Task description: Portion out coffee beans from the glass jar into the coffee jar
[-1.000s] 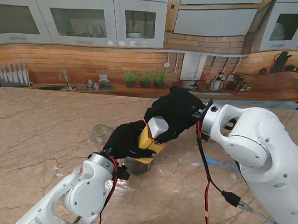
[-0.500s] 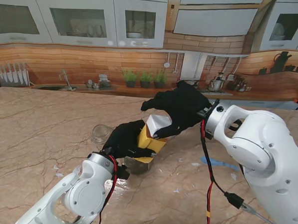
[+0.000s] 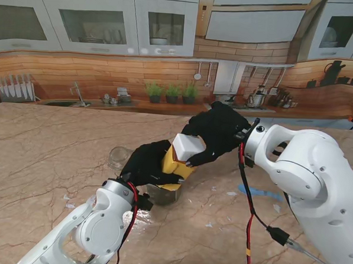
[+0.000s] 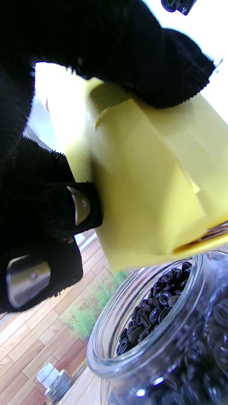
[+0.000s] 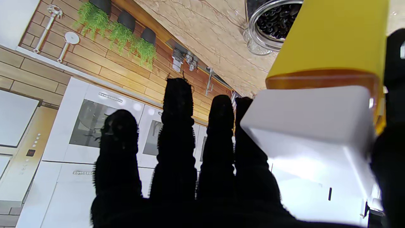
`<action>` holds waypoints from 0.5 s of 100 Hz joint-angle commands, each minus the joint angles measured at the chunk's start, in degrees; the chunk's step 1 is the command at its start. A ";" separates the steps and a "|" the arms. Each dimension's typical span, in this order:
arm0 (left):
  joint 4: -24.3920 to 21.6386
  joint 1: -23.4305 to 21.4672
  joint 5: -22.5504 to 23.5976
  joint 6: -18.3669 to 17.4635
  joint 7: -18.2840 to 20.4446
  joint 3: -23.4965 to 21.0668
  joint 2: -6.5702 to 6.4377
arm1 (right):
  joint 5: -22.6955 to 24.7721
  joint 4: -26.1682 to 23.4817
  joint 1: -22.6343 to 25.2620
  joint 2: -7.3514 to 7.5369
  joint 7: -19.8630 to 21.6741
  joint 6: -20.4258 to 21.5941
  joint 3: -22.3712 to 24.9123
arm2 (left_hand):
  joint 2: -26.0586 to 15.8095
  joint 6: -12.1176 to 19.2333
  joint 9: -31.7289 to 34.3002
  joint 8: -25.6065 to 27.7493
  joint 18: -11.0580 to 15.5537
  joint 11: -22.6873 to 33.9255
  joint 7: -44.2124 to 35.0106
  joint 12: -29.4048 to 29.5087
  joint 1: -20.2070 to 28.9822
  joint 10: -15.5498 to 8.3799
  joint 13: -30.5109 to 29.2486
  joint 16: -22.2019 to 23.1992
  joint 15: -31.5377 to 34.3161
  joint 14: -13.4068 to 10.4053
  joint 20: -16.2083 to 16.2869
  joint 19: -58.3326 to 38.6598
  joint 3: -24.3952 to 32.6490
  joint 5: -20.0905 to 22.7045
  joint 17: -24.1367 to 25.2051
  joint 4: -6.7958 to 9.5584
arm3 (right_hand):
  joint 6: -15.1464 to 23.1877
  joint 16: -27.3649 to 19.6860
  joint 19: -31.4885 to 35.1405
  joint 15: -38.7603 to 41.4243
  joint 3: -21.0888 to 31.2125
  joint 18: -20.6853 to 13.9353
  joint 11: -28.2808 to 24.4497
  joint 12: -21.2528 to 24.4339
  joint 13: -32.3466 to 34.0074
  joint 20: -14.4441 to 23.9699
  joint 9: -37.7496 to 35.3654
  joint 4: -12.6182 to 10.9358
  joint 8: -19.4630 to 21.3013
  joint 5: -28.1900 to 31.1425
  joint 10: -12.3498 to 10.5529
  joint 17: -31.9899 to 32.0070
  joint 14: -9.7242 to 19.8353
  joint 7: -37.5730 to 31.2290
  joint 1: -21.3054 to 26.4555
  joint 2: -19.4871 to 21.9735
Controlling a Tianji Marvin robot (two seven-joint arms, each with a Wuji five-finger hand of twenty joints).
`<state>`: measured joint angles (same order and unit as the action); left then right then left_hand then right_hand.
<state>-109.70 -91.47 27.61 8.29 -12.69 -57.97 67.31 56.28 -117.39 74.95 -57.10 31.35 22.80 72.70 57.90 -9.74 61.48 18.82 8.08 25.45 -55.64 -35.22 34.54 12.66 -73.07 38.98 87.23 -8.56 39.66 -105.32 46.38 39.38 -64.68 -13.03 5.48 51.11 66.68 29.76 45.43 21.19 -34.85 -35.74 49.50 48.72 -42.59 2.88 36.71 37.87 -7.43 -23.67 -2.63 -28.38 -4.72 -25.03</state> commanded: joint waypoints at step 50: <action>-0.79 -0.77 -0.05 -0.54 0.24 -0.54 0.19 | -5.48 3.46 -1.46 -0.70 -5.98 2.68 0.17 | -10.20 13.02 9.98 3.74 8.34 5.03 -15.31 -1.89 11.32 -6.47 -0.10 0.33 0.09 0.76 -0.39 -14.12 14.15 5.19 0.78 6.17 | 26.78 -0.07 2.56 2.45 -16.50 -0.87 -5.37 -2.06 6.83 -0.77 -12.22 3.86 -9.24 11.59 -12.09 -3.64 4.14 -23.89 32.16 2.56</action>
<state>-110.01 -91.71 27.68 7.62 -12.58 -58.41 67.30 51.12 -113.69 73.71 -57.54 25.92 25.06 72.63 57.90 -9.72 61.48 18.82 8.08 25.45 -55.80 -35.19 34.54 12.63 -73.07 38.98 87.22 -8.56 39.66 -105.33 46.38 39.38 -64.68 -13.03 9.45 51.17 68.31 31.40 23.56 20.05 -38.85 -37.49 55.14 48.50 -52.45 7.58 27.36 43.02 -12.47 -27.30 0.59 -39.86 14.82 -32.73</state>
